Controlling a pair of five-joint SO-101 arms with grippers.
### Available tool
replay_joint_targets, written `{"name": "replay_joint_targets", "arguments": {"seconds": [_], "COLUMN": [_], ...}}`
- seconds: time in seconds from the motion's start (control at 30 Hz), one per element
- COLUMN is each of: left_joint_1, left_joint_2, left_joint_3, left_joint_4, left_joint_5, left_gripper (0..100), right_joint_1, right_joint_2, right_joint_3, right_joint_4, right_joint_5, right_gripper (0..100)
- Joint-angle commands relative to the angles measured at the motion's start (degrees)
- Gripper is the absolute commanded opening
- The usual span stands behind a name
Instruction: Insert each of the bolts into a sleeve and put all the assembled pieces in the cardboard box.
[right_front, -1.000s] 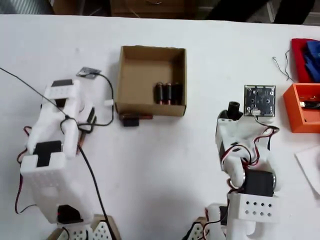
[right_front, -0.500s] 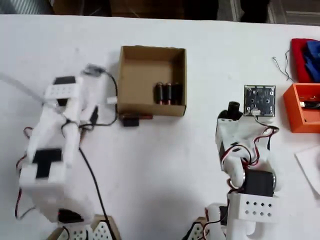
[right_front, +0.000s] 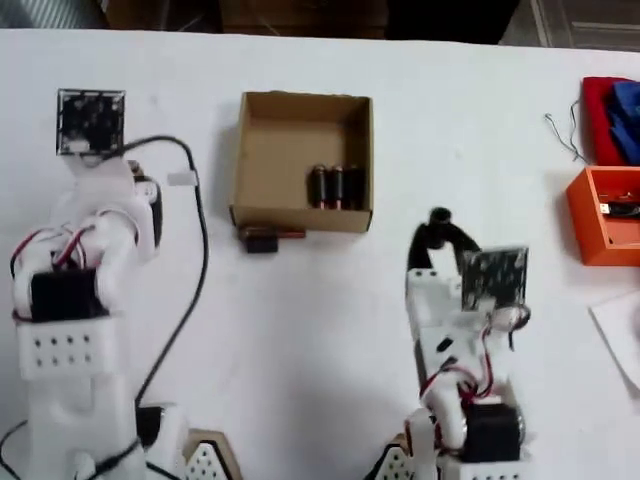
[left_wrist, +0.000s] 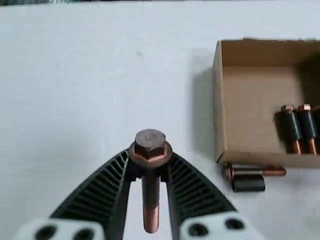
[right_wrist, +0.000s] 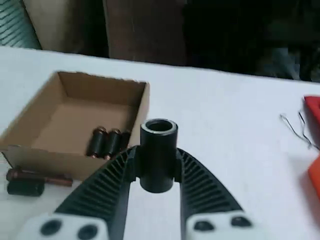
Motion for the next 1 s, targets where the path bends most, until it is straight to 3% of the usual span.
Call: {"name": "replay_joint_targets", "arguments": {"seconds": [0.0, 0.17, 0.4, 0.53, 0.73, 0.97], "left_joint_1": [0.62, 1.41, 12.22, 16.35, 17.32, 18.46], "left_joint_2": [-4.48, -4.57, -4.57, -4.75, -4.92, -4.57], "left_joint_3": [1.01, -1.27, -5.76, -6.2, -6.73, -6.29], "left_joint_4": [-3.16, -8.62, -24.44, -22.15, -17.49, -27.52], "left_joint_5": [0.79, 8.35, 10.02, 10.02, 9.85, 6.68], "left_gripper": [3, 3, 3, 3, 3, 3], "right_joint_1": [-4.35, -9.54, -16.13, -16.22, -16.48, -16.48], "right_joint_2": [-1.1, 4.26, 10.95, 13.67, 14.9, 15.08], "right_joint_3": [0.26, 2.02, 5.89, 5.89, 5.71, 5.71], "right_joint_4": [-6.37, -18.15, -38.81, -40.4, -40.66, -47.6], "right_joint_5": [0.0, 0.0, -0.44, -0.44, -0.44, -0.44], "right_gripper": [2.2, 2.2, 2.3, 2.3, 2.3, 2.3]}}
